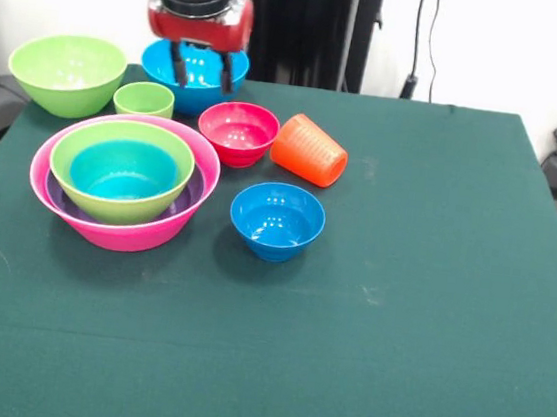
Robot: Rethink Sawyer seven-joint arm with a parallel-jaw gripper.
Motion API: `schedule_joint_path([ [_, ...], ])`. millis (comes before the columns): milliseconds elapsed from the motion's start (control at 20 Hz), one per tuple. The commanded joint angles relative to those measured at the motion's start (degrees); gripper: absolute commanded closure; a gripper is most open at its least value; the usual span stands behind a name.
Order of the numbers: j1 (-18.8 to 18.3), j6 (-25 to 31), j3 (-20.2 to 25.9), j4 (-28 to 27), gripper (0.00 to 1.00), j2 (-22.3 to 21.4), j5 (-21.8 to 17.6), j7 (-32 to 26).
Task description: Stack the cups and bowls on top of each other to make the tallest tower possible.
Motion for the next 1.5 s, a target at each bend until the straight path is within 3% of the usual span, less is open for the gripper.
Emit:
schedule_joint_path([
  [50, -0.87, 3.52, 4.33, -4.35, 0.00, 3.65, -6.03, -19.90],
  [550, -2.10, 3.07, 5.04, -4.45, 0.00, 3.43, -7.71, -20.14],
  [1500, -1.66, -0.69, 3.56, 1.05, 0.00, 4.77, -9.39, -14.53],
])
